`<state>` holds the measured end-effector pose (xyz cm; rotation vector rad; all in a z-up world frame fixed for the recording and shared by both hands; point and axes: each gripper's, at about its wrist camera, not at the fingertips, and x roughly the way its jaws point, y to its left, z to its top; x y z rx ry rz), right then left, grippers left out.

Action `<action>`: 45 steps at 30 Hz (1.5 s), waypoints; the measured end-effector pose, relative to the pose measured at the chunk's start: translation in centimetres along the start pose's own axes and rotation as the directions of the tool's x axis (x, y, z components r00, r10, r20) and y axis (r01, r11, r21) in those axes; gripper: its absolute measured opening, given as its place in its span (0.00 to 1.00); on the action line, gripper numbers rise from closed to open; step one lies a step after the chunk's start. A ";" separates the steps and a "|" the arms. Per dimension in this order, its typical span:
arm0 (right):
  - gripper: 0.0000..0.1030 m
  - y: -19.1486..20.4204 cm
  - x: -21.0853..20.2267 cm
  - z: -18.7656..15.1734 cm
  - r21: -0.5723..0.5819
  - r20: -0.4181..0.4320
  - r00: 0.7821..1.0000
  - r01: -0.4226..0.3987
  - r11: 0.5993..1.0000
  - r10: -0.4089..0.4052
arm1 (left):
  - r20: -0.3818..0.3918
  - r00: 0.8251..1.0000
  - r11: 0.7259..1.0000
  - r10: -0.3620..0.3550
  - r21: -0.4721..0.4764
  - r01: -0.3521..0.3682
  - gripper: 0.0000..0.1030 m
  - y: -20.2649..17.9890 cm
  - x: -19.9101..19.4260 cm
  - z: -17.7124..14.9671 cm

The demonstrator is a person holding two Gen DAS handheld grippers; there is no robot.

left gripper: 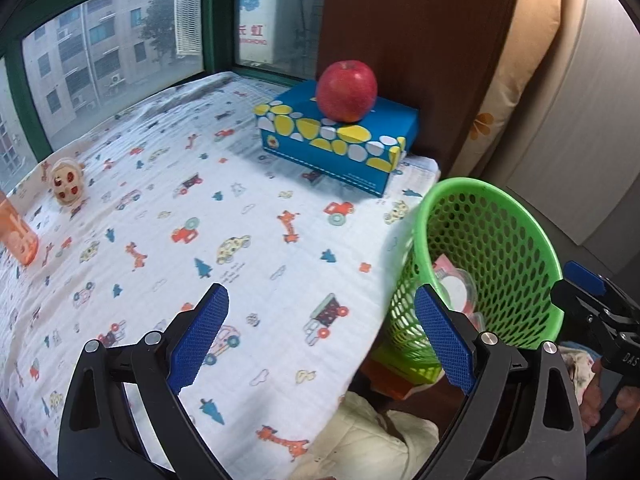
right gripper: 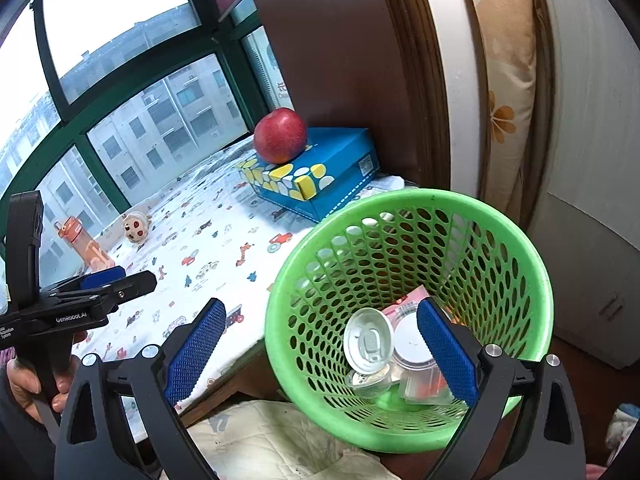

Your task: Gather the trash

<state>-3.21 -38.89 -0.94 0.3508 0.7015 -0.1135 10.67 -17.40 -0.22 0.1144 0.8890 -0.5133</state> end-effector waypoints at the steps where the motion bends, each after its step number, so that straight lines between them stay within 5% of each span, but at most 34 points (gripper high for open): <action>1: 0.90 0.5 0.1 0.0 -0.011 -0.002 1.000 -0.005 1.000 0.005 | 0.004 1.000 1.000 0.017 -0.013 -0.017 0.92 0.6 -0.3 -0.2; 12: 0.90 6.0 1.1 0.9 -0.109 -0.010 0.999 -0.055 0.993 0.054 | 0.054 0.982 0.978 0.182 -0.117 -0.174 0.92 6.5 -4.5 -2.6; 24: 0.91 10.3 1.4 -0.1 -0.166 -0.015 0.999 -0.046 0.985 0.044 | 0.086 0.944 0.931 0.319 -0.216 -0.295 0.94 9.7 -7.8 -5.5; 45: 0.91 12.9 1.9 -1.2 -0.212 -0.032 0.999 -0.037 0.977 0.031 | 0.081 0.911 0.888 0.405 -0.275 -0.370 0.94 11.4 -9.6 -8.0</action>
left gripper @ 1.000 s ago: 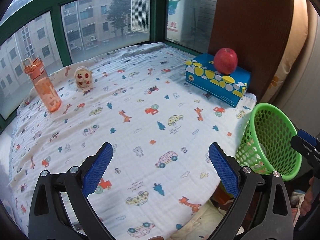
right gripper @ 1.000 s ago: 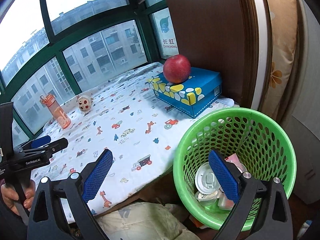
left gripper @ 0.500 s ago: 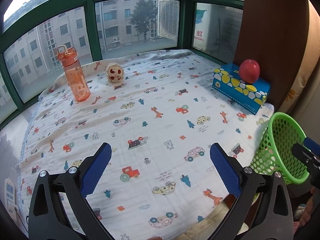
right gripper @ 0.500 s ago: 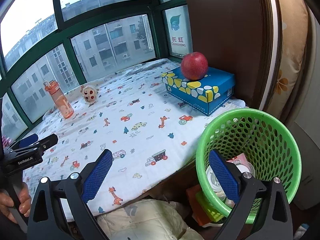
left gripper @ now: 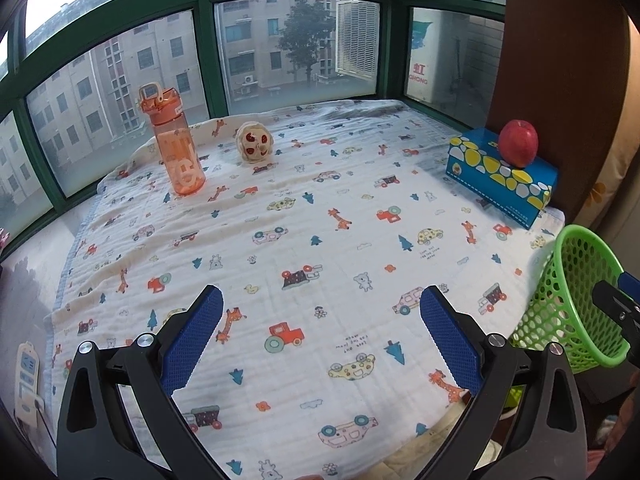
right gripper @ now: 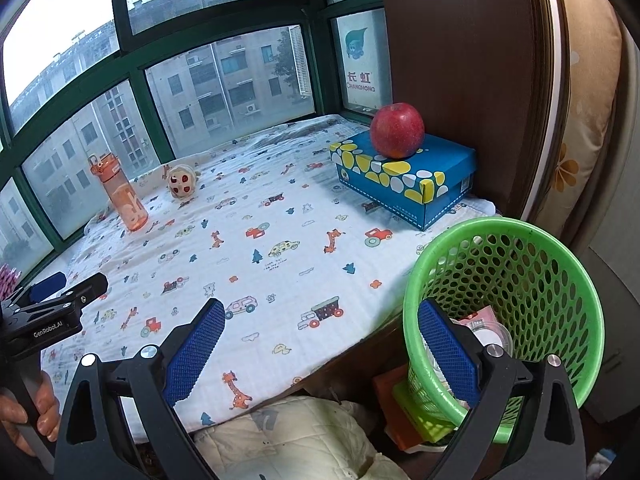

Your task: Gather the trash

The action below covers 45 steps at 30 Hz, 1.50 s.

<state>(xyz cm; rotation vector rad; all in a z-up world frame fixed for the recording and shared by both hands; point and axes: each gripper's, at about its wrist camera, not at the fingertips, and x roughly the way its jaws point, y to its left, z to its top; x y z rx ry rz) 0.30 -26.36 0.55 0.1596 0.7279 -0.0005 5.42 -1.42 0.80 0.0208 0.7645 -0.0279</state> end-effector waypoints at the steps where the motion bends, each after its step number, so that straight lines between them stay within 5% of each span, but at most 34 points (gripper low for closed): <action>1: 0.91 0.0 0.0 0.0 0.000 -0.001 1.000 -0.001 1.000 0.001 | 0.000 1.000 1.000 -0.001 -0.003 0.001 0.94 0.0 0.0 0.0; 45: 0.91 0.9 0.3 -0.5 -0.003 -0.013 1.000 -0.019 1.000 0.019 | 0.005 0.999 0.999 0.034 0.017 -0.034 0.94 -0.3 -0.1 -0.2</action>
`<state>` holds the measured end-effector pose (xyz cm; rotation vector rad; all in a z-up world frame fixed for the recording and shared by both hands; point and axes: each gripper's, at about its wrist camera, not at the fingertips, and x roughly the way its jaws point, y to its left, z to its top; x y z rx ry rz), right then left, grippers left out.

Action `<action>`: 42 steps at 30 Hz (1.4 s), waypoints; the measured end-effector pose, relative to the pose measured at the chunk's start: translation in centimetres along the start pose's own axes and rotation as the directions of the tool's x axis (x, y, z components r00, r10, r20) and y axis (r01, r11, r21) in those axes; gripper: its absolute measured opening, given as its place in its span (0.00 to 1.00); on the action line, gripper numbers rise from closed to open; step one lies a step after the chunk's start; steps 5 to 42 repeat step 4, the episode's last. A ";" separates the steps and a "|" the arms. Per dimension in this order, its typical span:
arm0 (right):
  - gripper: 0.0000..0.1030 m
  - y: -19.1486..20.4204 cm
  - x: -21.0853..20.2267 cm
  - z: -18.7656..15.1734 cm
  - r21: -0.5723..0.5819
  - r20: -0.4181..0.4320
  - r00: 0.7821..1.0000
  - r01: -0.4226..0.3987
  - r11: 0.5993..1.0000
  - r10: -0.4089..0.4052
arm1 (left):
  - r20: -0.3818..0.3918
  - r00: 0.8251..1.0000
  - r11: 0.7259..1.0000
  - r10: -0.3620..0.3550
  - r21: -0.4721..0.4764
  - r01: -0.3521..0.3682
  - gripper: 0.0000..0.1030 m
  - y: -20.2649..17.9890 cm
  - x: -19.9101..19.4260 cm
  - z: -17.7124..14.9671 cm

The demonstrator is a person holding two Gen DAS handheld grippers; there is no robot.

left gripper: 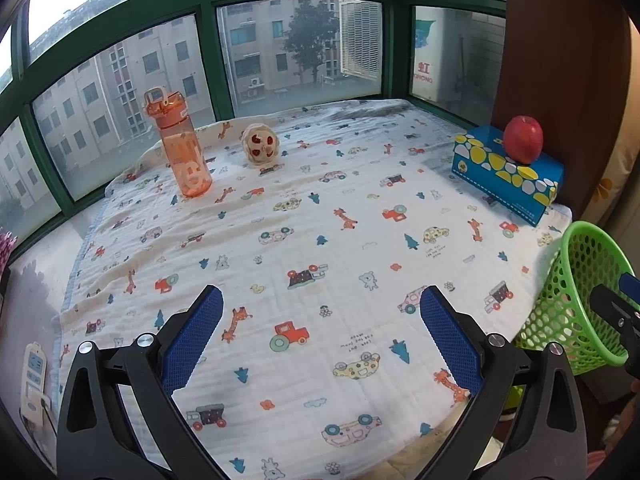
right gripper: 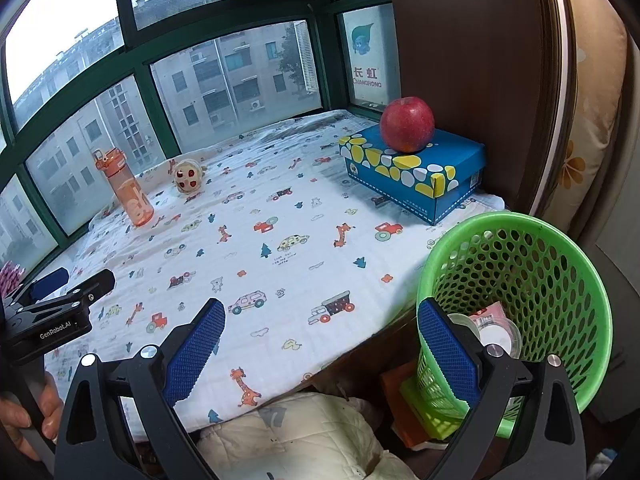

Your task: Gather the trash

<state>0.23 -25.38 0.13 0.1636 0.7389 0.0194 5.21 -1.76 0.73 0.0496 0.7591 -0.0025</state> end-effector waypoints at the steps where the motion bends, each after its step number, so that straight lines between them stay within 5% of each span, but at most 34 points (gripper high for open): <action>1: 0.91 0.0 0.0 0.0 -0.001 -0.001 1.000 -0.001 1.000 0.001 | -0.001 1.000 1.000 -0.001 -0.001 0.001 0.94 0.0 0.0 0.0; 42: 0.91 0.1 0.1 0.0 0.000 -0.002 1.000 -0.001 1.000 0.001 | -0.002 1.000 1.000 0.005 -0.006 -0.005 0.94 0.0 0.0 -0.1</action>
